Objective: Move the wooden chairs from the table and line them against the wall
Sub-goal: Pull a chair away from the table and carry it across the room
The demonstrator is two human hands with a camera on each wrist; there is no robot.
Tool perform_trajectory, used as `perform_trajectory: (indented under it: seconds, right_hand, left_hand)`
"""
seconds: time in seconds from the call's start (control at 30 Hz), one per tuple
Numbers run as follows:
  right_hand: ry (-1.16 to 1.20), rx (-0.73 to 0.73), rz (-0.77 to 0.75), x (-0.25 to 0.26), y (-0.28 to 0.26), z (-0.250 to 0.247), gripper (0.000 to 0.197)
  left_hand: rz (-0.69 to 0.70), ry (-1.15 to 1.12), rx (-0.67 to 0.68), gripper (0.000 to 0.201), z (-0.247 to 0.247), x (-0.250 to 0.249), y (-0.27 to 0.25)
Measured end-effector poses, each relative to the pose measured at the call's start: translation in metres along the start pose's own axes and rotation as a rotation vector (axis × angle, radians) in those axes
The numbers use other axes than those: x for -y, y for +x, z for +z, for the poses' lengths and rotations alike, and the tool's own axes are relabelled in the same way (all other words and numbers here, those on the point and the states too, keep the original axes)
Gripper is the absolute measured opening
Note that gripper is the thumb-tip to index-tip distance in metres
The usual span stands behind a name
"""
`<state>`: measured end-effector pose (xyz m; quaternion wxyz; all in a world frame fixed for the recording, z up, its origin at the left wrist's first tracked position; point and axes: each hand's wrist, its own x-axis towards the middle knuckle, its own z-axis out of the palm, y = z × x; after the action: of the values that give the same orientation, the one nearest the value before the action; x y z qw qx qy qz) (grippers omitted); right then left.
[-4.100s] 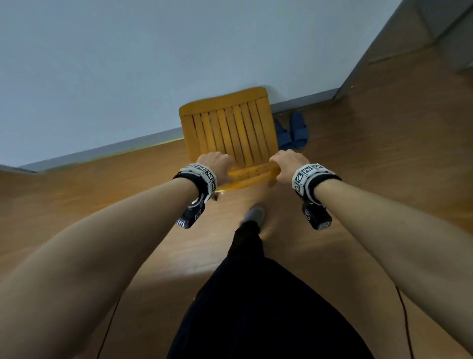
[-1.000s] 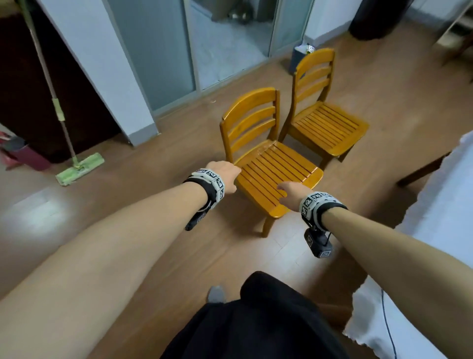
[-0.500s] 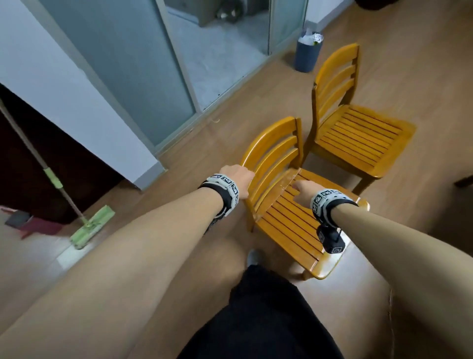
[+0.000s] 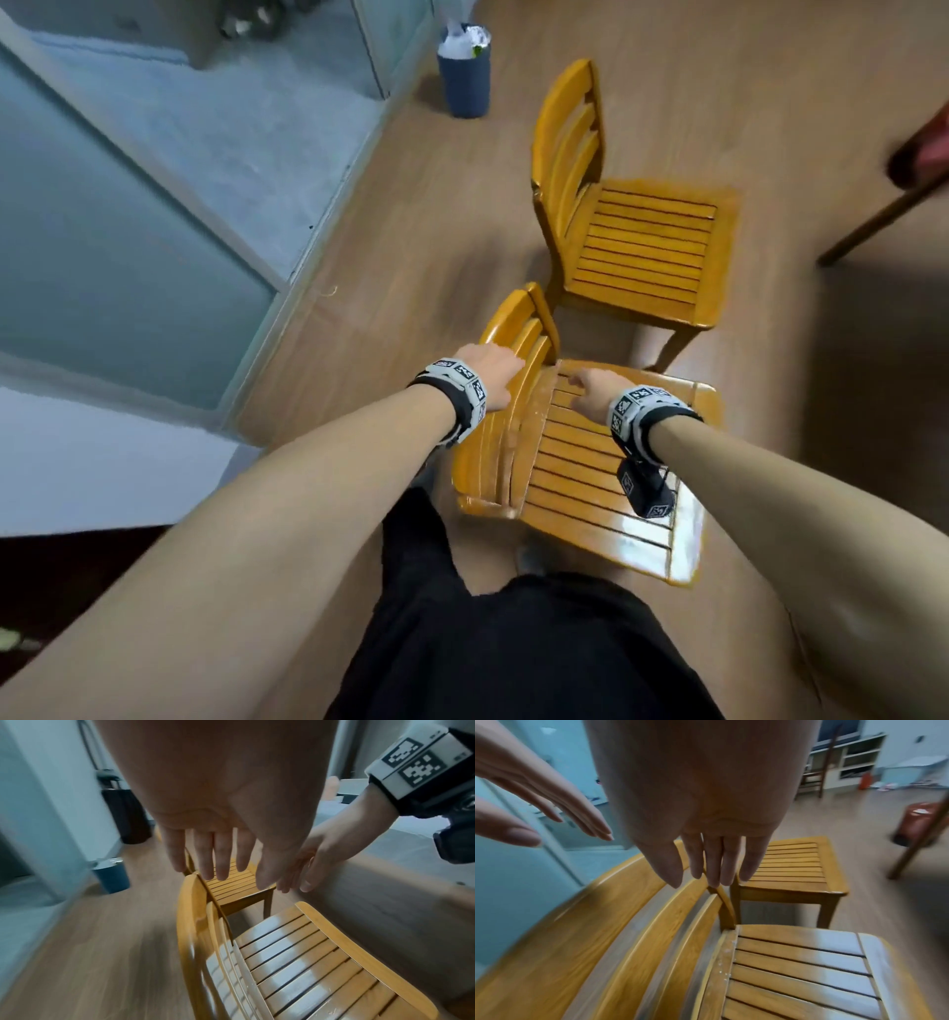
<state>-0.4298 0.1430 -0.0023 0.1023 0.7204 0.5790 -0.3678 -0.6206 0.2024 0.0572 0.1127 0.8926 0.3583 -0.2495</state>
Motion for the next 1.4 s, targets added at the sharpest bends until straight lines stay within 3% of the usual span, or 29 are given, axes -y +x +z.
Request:
perform_trajectory:
  seconds: [0.2,0.3,0.53,0.73,0.87,1.03,1.27,1.4]
  right_hand:
    - [0.242,-0.05,0.309,-0.008,0.026,0.001,0.052]
    - [0.363,-0.099,0.482,0.005,0.013,0.009,0.052]
    - [0.599,-0.114,0.733,0.076,-0.022,0.058,0.052]
    - [0.775,-0.122,0.842,0.139,-0.016,0.099,0.048]
    - [0.886,-0.201,0.846,0.181,0.0,0.116,0.038]
    - [0.878,-0.361,0.89,0.223,0.033,0.137,0.073]
    - [0.782,-0.447,1.027,0.234,0.049,0.152,0.024]
    - [0.773,-0.459,1.09,0.237,0.055,0.154,0.029]
  left_hand:
    - [0.353,0.177,0.055,0.047,-0.008,0.04,0.098]
    - [0.547,0.255,0.138,0.05,-0.007,0.058,0.126]
    - [0.816,0.503,0.304,0.055,0.003,0.087,0.147]
    - [0.986,0.604,0.221,0.035,0.015,0.11,0.146]
    - [1.065,0.665,0.129,0.058,0.024,0.128,0.142]
    - [1.13,0.607,-0.007,0.069,0.039,0.149,0.141]
    - [1.216,0.59,-0.135,0.056,0.054,0.144,0.167]
    - [1.122,0.693,-0.045,0.025,0.046,0.122,0.177]
